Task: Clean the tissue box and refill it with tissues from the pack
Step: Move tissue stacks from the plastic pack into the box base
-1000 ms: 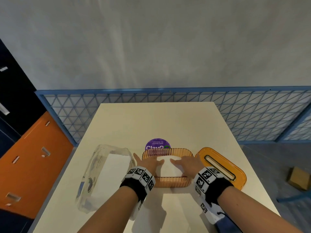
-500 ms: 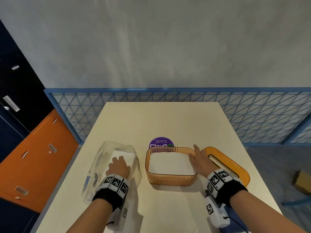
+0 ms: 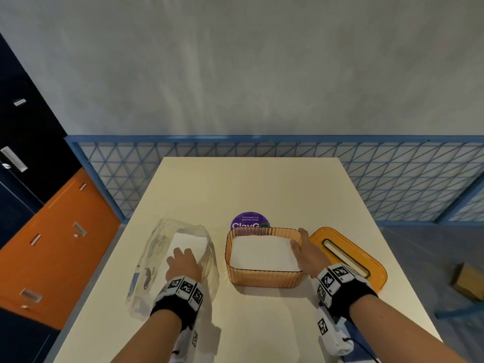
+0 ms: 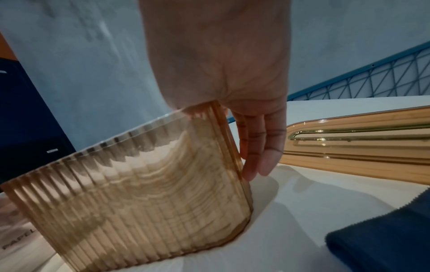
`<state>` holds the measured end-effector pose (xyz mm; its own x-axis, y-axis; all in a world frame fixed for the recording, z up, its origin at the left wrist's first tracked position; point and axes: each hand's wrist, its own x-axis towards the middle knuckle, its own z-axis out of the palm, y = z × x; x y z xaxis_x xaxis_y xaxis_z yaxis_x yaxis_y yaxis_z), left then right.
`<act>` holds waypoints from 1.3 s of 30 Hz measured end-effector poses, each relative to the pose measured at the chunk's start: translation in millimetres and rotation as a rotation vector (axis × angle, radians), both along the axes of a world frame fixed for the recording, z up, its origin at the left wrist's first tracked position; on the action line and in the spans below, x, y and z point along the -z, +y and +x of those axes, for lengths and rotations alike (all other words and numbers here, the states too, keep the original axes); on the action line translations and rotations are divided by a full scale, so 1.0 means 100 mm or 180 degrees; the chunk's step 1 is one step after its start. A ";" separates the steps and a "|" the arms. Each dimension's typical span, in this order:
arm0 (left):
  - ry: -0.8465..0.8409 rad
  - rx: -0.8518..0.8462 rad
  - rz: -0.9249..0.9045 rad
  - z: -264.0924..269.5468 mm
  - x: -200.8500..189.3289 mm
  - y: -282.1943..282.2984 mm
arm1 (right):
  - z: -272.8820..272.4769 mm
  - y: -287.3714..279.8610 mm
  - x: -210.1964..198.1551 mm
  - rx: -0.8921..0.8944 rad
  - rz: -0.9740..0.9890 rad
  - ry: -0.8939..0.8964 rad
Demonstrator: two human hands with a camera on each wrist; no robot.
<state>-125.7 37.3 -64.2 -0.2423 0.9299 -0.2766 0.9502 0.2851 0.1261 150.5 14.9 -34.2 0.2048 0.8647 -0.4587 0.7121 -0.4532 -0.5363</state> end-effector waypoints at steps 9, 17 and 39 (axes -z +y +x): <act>0.0095 -0.0021 0.0008 0.06 -0.01 0.01 | 0.00 0.01 0.02 -0.0067 -0.0008 -0.0040; 0.0131 0.0021 -0.0061 0.03 0.00 0.01 | 0.00 0.02 0.04 -0.0072 0.0016 -0.0060; 0.0156 -0.0053 0.0004 0.08 -0.02 -0.01 | 0.01 0.02 0.06 -0.0044 0.0033 -0.0103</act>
